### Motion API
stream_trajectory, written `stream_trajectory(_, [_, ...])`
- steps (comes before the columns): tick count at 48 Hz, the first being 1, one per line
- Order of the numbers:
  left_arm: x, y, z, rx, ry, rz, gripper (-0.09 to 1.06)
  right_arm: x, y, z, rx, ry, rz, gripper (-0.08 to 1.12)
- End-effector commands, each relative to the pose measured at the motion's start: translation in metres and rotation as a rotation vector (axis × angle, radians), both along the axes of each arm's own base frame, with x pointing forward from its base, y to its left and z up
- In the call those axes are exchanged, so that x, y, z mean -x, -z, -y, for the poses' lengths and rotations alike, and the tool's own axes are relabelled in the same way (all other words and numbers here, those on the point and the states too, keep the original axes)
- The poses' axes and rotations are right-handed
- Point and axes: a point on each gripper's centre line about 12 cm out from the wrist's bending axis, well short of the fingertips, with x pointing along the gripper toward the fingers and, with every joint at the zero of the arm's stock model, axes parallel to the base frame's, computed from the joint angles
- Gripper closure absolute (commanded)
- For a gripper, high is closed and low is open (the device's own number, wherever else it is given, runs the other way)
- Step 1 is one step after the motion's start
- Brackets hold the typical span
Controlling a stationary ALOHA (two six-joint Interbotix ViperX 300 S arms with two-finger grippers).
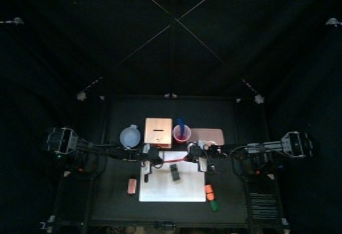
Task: Place sushi on board then cut the sushi with the knife then place the pieces on the plate
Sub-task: Cut the sushi into 4 pieces
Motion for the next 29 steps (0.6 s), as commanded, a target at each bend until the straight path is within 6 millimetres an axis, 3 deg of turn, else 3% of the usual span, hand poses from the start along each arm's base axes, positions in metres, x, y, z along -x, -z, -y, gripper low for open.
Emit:
stream_trajectory(1, [-0.008,-0.012,0.0,0.002,-0.003,0.04,0.57,-0.003,-0.007,0.0,-0.011,0.009,0.025,0.64])
stream_trajectory(13, [-0.009,-0.011,0.015,0.013,0.031,0.035,0.57,0.001,0.014,-0.003,-0.048,0.021,-0.037,0.64])
stream_trajectory(29, [-0.023,0.01,0.032,0.032,0.056,-0.028,0.57,0.005,0.037,-0.004,-0.083,0.043,-0.111,0.64])
